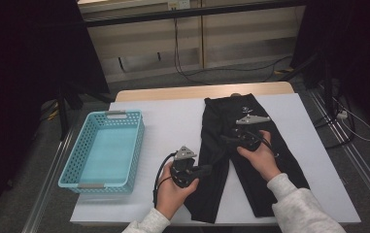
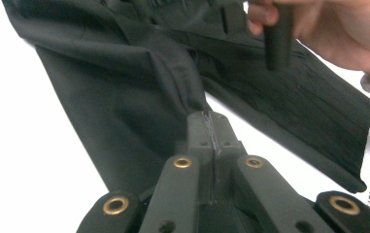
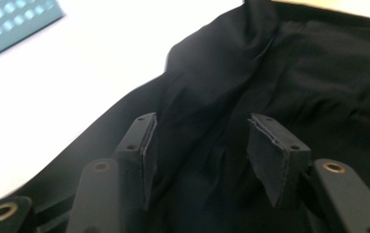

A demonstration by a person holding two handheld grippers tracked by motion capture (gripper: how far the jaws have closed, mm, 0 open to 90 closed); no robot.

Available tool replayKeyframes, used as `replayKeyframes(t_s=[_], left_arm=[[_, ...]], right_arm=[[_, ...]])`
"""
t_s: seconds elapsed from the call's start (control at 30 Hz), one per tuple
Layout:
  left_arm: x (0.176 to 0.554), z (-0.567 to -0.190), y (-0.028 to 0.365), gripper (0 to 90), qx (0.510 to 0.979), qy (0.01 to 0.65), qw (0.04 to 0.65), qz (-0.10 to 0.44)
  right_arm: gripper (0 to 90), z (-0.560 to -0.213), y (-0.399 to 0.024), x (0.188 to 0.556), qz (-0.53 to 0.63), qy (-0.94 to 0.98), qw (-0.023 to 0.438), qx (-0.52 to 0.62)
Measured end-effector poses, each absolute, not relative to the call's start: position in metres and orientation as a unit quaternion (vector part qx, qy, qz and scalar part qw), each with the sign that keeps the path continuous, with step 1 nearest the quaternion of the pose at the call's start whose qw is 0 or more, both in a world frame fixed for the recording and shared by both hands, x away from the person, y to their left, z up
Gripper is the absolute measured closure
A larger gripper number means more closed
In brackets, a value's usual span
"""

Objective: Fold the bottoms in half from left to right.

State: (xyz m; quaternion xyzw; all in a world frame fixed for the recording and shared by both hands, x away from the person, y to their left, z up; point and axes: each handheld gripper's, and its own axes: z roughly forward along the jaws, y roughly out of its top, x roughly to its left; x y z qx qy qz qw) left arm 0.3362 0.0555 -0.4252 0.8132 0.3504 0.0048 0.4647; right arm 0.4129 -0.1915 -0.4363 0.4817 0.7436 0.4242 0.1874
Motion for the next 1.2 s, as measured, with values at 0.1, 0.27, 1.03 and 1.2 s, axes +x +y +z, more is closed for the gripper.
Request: replayKeyframes(t_s=[0.1, 0.27, 1.03, 1.2], left_arm=[[0.336, -0.425, 0.059, 89.8, 0.813, 0.351, 0.465, 0.005], [0.336, -0.425, 0.063, 89.8, 0.813, 0.352, 0.463, 0.003], [0.338, -0.422, 0.066, 89.8, 0.804, 0.355, 0.477, 0.004], [0.337, -0.419, 0.063, 89.9, 0.801, 0.351, 0.485, -0.003]], right_arm=[[47.1, -0.437, -0.19, 0.428, 0.42, 0.738, 0.196, 0.49], [52.2, -0.444, -0.189, 0.454, 0.408, 0.726, 0.205, 0.514], [85.5, -0.456, -0.17, 0.491, 0.418, 0.739, 0.183, 0.496], [85.7, -0.44, -0.179, 0.489, 0.427, 0.73, 0.198, 0.495]])
